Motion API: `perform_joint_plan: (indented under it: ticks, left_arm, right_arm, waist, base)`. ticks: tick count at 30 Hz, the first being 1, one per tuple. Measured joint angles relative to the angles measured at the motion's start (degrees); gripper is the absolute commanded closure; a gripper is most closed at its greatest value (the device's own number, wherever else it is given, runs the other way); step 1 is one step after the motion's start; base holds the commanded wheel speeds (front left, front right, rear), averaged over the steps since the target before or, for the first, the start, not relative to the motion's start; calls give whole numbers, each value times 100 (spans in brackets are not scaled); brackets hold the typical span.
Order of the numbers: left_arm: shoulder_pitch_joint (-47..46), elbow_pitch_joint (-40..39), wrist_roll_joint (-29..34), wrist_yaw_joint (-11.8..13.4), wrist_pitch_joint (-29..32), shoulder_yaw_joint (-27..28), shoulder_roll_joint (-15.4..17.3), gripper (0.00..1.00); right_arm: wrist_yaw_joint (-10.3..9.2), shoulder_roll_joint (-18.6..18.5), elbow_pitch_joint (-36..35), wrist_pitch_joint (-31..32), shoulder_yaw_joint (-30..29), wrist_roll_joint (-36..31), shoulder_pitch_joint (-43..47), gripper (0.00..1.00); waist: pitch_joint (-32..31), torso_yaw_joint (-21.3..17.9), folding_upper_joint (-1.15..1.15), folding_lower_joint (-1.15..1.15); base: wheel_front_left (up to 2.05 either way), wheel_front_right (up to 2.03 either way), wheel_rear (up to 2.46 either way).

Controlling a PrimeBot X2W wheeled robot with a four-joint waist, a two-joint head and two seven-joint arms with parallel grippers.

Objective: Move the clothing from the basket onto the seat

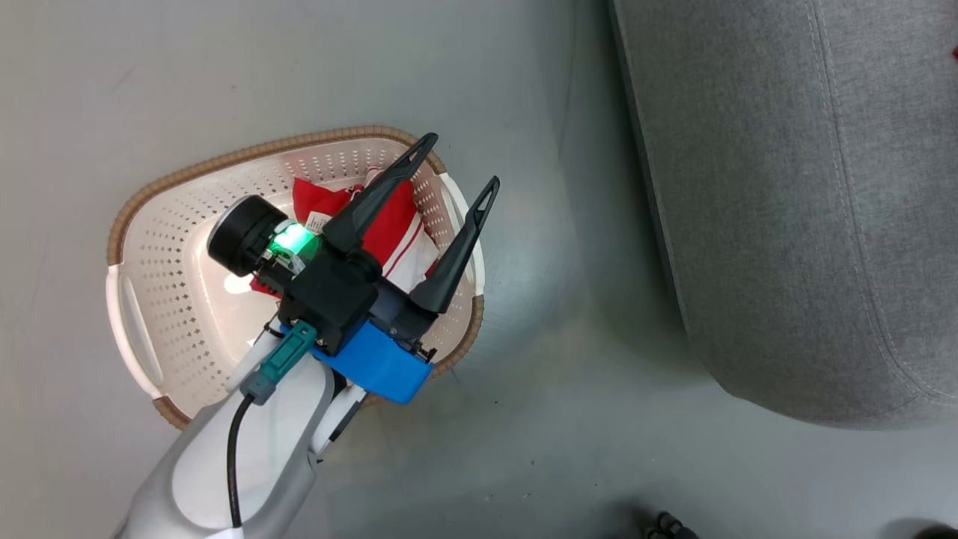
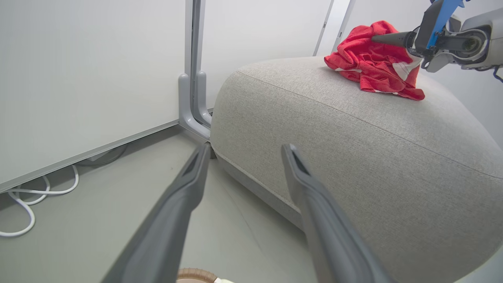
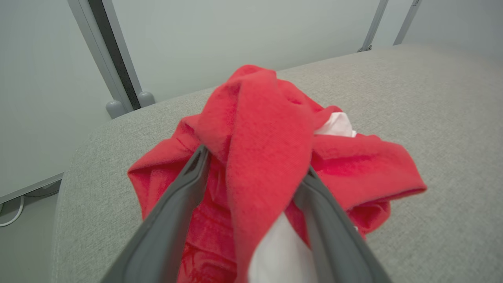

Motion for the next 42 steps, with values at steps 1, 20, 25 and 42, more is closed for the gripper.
perform_joint_plan:
  ticks: [1,20,25,42]
  left_arm:
    - [0,4,-1,0,0,-1,-12,0]
    - [1047,202,-333,0,0,512,-468,0]
    - [1553,323,-397,0,0,787,-603,0]
    - [2751,769,-394,0,0,1891,-993,0]
  right_arm:
    - [0,-12,26,-4,34,0,-1,0]
    - [0,-104,-172,-109,693,92,1209,0]
    - [0,-88,-553,-111,733,-141,1873,0]
    - [0,904,-2759,333,215,-1069,4475,0]
  waist:
    - [-20,5,0,0]
    - [-1218,295,0,0]
    - [-1812,433,0,-1]
    - [-3645,988,1,-2]
  base:
    - [0,0,0]
    - [0,0,0]
    - [0,0,0]
    - [0,0,0]
